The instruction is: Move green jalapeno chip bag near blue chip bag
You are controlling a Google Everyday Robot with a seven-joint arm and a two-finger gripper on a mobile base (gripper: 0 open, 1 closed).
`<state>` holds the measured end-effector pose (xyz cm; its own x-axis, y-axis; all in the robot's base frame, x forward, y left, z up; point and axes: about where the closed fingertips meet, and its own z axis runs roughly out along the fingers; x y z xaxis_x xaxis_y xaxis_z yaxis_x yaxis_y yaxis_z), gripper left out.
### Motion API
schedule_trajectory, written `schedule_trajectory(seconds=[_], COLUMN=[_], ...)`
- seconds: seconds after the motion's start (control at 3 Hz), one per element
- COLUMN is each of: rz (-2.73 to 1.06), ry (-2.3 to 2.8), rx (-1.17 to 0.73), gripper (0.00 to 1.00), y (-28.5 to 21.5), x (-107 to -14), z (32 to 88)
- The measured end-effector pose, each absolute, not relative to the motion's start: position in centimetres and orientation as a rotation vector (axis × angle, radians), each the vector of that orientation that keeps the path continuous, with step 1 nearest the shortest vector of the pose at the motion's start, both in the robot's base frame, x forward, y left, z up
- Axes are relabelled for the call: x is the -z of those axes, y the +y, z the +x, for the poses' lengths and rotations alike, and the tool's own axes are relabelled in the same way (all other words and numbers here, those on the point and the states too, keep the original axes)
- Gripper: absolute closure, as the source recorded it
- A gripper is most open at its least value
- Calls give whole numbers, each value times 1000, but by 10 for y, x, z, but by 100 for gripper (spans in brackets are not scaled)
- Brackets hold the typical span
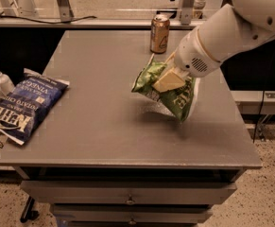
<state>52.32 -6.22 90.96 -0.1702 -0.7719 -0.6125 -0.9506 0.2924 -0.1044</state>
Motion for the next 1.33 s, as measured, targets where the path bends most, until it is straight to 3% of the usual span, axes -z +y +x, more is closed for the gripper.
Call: schedule_trajectory(seconds=[0.67,1.33], rz=[-1596,-1703], ry=[1901,1730], rx=[-481,-577], gripper=[100,100], y=[-12,88], x=[-907,-903], z=[529,536])
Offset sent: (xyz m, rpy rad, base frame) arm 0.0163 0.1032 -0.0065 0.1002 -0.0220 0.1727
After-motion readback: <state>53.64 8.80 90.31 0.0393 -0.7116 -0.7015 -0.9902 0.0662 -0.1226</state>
